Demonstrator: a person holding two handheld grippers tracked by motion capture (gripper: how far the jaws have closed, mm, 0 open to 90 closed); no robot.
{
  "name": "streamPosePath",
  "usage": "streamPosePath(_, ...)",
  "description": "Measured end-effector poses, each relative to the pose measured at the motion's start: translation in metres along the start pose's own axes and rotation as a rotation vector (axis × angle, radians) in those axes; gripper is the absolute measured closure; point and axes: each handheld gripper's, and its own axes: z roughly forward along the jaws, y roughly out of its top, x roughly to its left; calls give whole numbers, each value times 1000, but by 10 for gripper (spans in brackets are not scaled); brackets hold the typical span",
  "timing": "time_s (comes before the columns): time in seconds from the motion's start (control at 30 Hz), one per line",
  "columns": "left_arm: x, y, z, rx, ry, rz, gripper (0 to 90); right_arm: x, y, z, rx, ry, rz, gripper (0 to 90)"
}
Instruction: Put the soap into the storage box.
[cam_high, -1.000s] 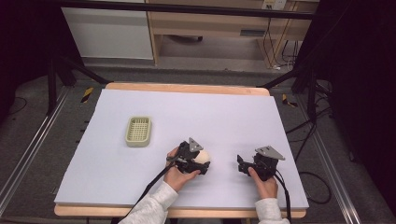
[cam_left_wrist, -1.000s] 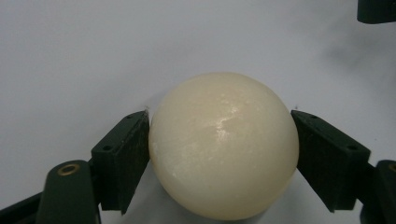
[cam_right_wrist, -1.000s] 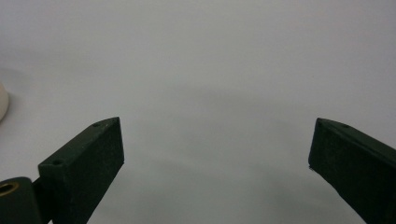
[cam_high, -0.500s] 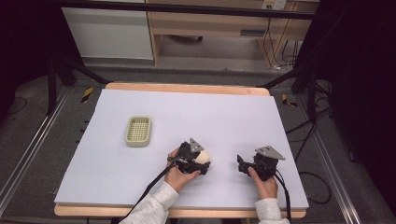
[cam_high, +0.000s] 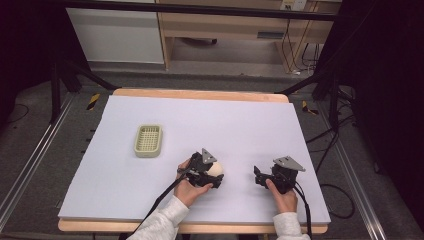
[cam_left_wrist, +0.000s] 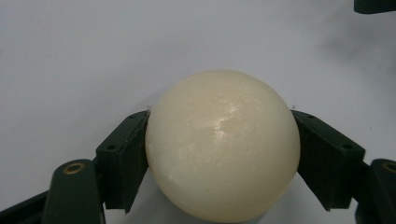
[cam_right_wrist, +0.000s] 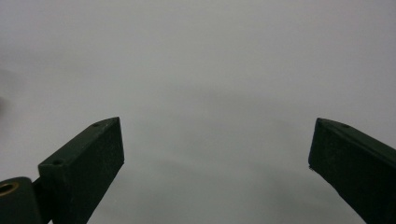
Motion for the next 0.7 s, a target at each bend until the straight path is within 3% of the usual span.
streamPosePath(0.3,6,0,-16,-20,0,0,242,0,0,0,-1,0,1,38)
streamPosePath(0.7,25,-7,-35,-23,13,-17,242,0,0,0,-1,0,0,37)
